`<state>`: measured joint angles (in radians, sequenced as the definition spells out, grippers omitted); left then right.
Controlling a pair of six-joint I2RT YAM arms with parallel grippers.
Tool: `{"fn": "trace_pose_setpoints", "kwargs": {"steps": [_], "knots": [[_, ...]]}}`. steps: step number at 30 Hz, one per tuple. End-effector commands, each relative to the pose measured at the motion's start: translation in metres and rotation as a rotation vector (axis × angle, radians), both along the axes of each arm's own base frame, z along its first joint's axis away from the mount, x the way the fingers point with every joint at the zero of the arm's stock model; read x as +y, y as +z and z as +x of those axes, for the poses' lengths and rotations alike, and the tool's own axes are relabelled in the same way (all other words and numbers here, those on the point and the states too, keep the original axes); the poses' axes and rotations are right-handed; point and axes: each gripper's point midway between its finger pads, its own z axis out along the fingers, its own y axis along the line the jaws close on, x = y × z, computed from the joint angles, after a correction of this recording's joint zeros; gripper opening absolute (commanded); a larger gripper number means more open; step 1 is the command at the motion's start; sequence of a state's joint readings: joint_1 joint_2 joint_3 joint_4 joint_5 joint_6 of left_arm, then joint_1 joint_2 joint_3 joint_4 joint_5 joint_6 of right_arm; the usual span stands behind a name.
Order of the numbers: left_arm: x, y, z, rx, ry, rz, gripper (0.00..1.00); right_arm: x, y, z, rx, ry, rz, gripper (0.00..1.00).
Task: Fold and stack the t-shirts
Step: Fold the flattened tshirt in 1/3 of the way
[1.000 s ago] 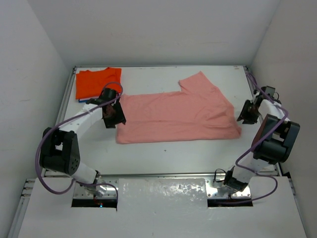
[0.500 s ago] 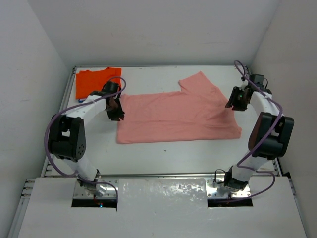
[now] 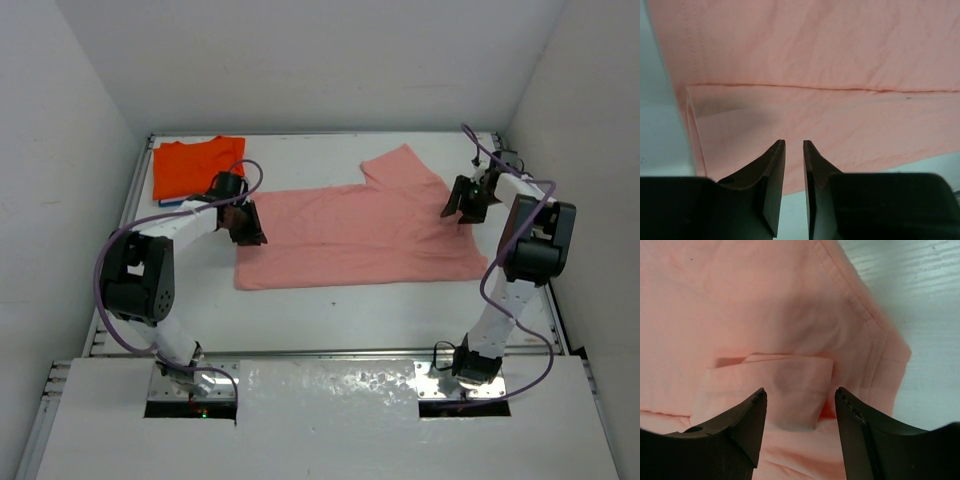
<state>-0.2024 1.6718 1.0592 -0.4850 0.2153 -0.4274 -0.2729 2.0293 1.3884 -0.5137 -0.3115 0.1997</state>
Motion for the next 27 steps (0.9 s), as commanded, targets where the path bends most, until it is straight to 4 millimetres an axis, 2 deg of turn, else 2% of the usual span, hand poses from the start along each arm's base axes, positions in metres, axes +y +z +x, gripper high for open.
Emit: {"fn": "trace_pose_setpoints", "kwargs": {"steps": [1, 6, 11, 16, 23, 27], "knots": [[-0.006, 0.012, 0.009, -0.059, -0.009, -0.022, 0.2, 0.0, 0.011, 0.015, -0.025, 0.044, -0.007, 0.55], [-0.005, 0.013, 0.014, -0.063, 0.003, -0.013, 0.2, 0.001, 0.01, 0.018, -0.019, 0.047, 0.008, 0.54], [-0.003, 0.013, 0.016, -0.061, 0.006, 0.0, 0.2, 0.015, 0.016, 0.026, -0.058, 0.069, 0.085, 0.53], [-0.003, 0.011, 0.015, -0.055, 0.011, 0.004, 0.19, 0.017, 0.015, 0.021, -0.032, 0.078, 0.094, 0.51], [-0.002, 0.011, 0.014, -0.053, 0.012, 0.009, 0.19, 0.033, 0.026, 0.035, -0.107, 0.099, 0.199, 0.5], [-0.001, 0.013, 0.014, -0.056, 0.012, 0.015, 0.19, 0.03, 0.022, 0.039, -0.1, 0.097, 0.183, 0.39]]}}
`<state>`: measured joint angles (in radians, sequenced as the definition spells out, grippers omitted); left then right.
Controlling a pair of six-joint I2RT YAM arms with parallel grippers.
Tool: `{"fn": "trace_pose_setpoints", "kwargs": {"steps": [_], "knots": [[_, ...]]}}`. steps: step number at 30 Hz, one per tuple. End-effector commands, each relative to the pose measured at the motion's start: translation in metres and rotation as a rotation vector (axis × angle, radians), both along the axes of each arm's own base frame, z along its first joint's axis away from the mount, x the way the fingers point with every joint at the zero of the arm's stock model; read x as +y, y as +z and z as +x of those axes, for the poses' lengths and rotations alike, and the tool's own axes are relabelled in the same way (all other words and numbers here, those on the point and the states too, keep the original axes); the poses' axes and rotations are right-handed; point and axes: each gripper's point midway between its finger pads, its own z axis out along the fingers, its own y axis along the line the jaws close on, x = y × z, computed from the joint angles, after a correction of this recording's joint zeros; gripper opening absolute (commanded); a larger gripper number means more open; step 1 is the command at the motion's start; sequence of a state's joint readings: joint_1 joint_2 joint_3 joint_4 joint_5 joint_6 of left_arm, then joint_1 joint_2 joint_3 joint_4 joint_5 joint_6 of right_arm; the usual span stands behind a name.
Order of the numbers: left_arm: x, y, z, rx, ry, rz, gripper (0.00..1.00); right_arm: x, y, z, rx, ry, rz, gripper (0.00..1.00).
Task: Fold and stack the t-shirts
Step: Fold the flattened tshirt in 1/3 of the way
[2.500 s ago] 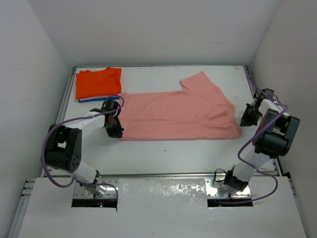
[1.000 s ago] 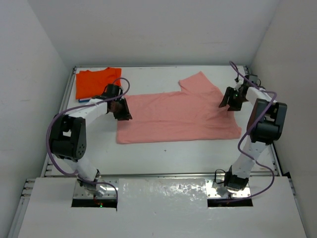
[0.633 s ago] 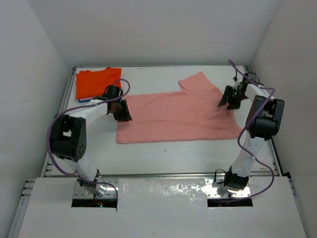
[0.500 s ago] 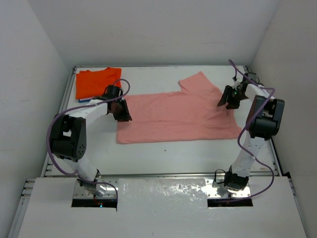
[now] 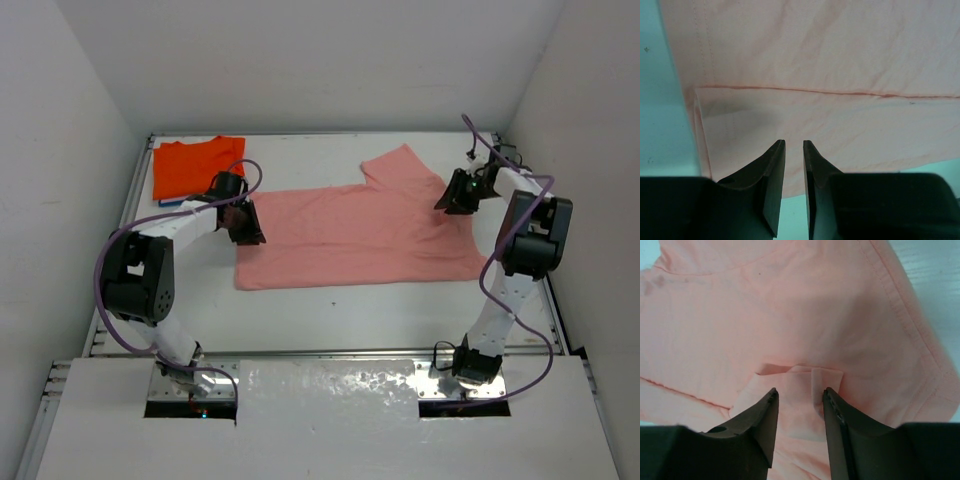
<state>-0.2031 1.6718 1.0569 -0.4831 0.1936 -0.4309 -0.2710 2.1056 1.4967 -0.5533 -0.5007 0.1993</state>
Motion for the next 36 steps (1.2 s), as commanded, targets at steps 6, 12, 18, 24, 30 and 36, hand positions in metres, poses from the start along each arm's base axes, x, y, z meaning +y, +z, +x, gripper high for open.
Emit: {"fn": "trace_pose_setpoints", "kwargs": {"steps": [6, 12, 18, 24, 30, 36], "knots": [[-0.001, 0.012, 0.011, -0.042, -0.001, 0.011, 0.19, -0.004, 0.002, 0.013, -0.023, 0.003, -0.034, 0.32], [-0.001, 0.016, 0.013, -0.05, -0.002, 0.012, 0.19, -0.013, 0.022, 0.013, -0.056, 0.013, -0.194, 0.44], [0.0, 0.024, 0.014, -0.058, 0.005, 0.019, 0.19, -0.012, 0.054, 0.03, -0.057, -0.016, -0.523, 0.49], [0.002, 0.033, 0.011, -0.065, -0.008, 0.033, 0.19, 0.01, 0.048, 0.019, -0.029, -0.025, -0.578, 0.48], [0.005, 0.038, 0.008, -0.07, -0.018, 0.044, 0.19, 0.038, 0.039, 0.01, -0.016, 0.036, -0.546, 0.47], [0.005, 0.036, 0.006, -0.061, -0.018, 0.046, 0.19, 0.052, 0.022, 0.008, 0.059, 0.089, -0.487, 0.47]]}}
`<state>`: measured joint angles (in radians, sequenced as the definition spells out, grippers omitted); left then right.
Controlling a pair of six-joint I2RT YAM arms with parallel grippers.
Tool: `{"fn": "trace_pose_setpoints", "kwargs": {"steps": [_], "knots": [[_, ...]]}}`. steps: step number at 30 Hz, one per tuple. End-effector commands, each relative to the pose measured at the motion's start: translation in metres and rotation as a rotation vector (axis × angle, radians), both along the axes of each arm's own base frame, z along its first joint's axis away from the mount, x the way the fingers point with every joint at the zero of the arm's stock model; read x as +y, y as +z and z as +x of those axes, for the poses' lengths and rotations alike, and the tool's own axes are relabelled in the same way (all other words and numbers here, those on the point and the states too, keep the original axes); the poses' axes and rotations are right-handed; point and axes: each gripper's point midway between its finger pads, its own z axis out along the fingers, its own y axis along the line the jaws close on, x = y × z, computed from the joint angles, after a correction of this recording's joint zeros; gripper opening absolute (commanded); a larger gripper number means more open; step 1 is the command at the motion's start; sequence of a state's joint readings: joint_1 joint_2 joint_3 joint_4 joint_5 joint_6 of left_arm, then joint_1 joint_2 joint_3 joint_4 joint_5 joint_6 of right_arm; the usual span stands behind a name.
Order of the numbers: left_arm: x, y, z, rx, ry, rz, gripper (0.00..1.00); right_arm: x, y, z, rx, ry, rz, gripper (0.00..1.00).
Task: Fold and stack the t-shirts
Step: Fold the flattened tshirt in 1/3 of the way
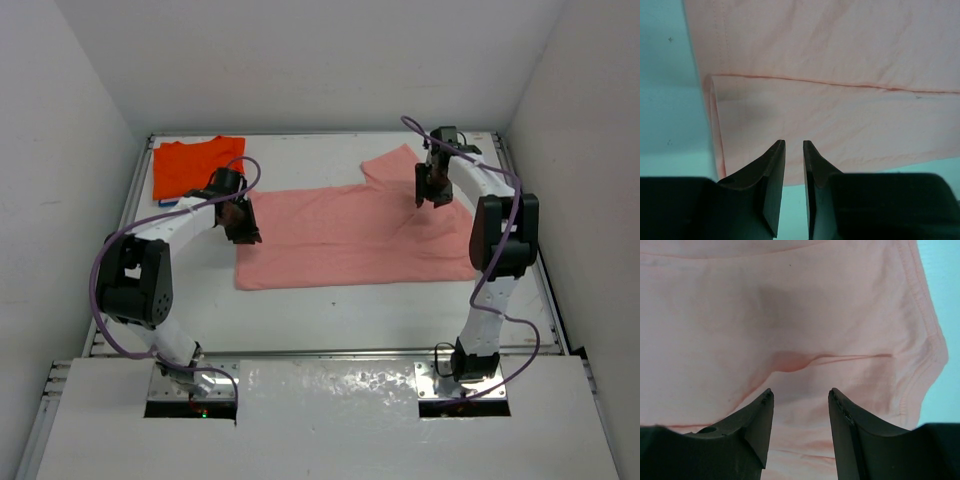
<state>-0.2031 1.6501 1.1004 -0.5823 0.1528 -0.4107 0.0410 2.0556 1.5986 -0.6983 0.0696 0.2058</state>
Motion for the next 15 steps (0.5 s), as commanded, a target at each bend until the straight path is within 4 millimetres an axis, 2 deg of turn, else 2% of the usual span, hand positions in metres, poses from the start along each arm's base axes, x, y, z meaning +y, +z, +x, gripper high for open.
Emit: {"fn": "trace_pose_setpoints", "kwargs": {"steps": [1, 7, 15], "knots": [[-0.004, 0.025, 0.011, -0.082, -0.02, -0.003, 0.19, 0.012, 0.0, 0.005, 0.011, 0.004, 0.046, 0.46], [-0.003, 0.021, 0.011, -0.07, -0.014, 0.003, 0.19, 0.034, -0.015, -0.005, 0.053, 0.037, 0.097, 0.45], [-0.003, 0.02, 0.013, -0.068, -0.003, 0.003, 0.19, 0.033, -0.026, -0.011, 0.103, 0.029, 0.075, 0.39]]}}
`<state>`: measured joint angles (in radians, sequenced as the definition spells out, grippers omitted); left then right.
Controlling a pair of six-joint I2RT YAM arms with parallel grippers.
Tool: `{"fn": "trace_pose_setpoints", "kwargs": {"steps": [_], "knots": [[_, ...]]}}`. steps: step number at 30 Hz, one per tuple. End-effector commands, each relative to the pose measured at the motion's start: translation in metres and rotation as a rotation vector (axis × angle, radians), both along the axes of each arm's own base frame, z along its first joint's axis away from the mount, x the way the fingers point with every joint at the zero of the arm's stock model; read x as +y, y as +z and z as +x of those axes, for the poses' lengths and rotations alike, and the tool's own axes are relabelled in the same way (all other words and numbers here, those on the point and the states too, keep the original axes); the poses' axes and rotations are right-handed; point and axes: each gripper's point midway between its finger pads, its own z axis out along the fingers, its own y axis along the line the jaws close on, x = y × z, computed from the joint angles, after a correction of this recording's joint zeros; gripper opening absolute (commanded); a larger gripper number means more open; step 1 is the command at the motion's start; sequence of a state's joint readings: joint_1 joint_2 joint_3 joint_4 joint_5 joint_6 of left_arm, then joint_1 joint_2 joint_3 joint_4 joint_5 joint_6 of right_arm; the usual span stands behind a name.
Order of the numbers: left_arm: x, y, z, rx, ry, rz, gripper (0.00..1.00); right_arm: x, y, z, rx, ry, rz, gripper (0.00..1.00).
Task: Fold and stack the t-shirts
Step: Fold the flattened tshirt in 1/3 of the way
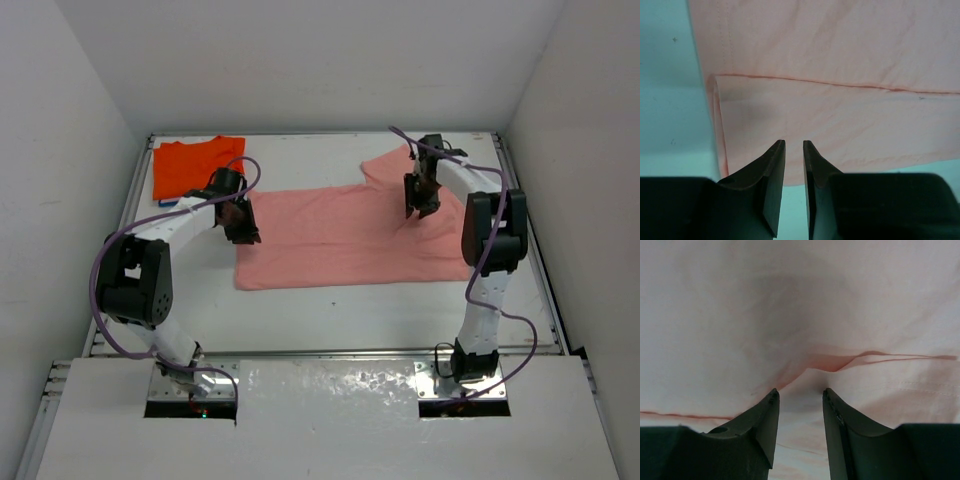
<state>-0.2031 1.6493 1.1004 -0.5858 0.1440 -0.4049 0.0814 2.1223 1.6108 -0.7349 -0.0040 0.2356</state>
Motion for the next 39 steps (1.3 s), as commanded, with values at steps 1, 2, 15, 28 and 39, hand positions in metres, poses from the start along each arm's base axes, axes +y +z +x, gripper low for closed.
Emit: {"fn": "trace_pose_setpoints", "kwargs": {"steps": [1, 2, 15, 28, 39], "knots": [[-0.005, 0.021, 0.014, -0.068, 0.0, -0.008, 0.19, 0.001, -0.003, 0.0, 0.022, -0.01, -0.001, 0.39], [-0.005, 0.02, 0.014, -0.067, 0.001, -0.009, 0.19, 0.001, -0.002, 0.001, 0.023, -0.012, 0.0, 0.38], [-0.006, 0.016, 0.015, -0.057, 0.007, -0.009, 0.19, -0.004, -0.014, 0.004, 0.033, -0.025, -0.035, 0.16], [-0.013, 0.017, 0.015, -0.063, 0.012, -0.03, 0.19, 0.017, 0.024, 0.021, -0.125, 0.03, -0.011, 0.0], [-0.008, 0.029, 0.048, -0.126, 0.0, 0.037, 0.31, 0.007, 0.049, 0.042, -0.216, 0.021, -0.063, 0.59]]}}
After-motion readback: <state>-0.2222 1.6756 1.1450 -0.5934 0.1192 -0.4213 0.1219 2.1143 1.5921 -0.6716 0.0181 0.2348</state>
